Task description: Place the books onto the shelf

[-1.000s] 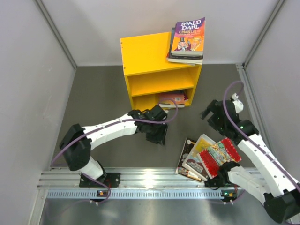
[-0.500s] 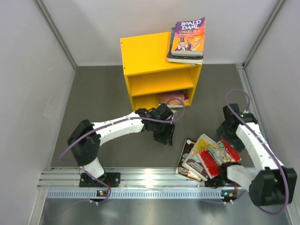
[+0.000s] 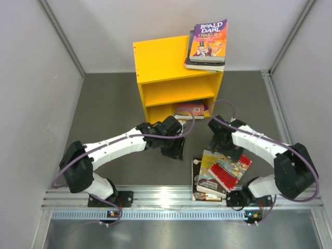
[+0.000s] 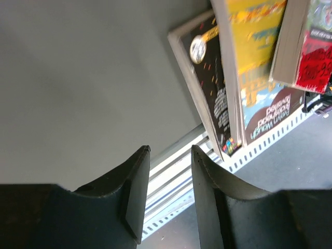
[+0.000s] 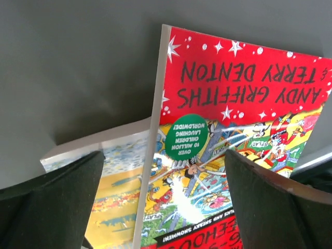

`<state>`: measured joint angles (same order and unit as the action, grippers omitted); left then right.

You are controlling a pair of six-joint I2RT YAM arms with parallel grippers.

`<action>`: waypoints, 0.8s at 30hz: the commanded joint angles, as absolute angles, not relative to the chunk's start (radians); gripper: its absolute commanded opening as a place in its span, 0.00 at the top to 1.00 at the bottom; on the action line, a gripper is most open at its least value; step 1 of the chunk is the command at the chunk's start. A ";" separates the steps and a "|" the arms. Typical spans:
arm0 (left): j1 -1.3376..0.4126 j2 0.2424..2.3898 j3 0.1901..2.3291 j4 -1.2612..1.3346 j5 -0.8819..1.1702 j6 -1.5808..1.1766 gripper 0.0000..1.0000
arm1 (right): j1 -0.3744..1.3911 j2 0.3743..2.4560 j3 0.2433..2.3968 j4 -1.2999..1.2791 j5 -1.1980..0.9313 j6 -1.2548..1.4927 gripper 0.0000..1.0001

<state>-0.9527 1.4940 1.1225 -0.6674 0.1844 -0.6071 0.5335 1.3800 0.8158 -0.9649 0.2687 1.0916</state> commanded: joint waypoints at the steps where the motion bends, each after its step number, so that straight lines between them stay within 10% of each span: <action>1: -0.945 1.457 1.111 -0.686 0.152 -0.615 0.57 | 0.730 1.554 0.727 -0.524 -0.231 1.293 0.00; 24: -0.937 1.486 1.117 -0.650 0.183 -0.664 0.58 | 0.834 1.450 1.008 -0.788 0.092 1.040 0.00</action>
<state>-0.9413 1.4666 1.0828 -0.6807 0.1616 -0.6567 0.8219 1.4746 1.0084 -0.7433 0.0463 1.0695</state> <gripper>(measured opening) 0.422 0.995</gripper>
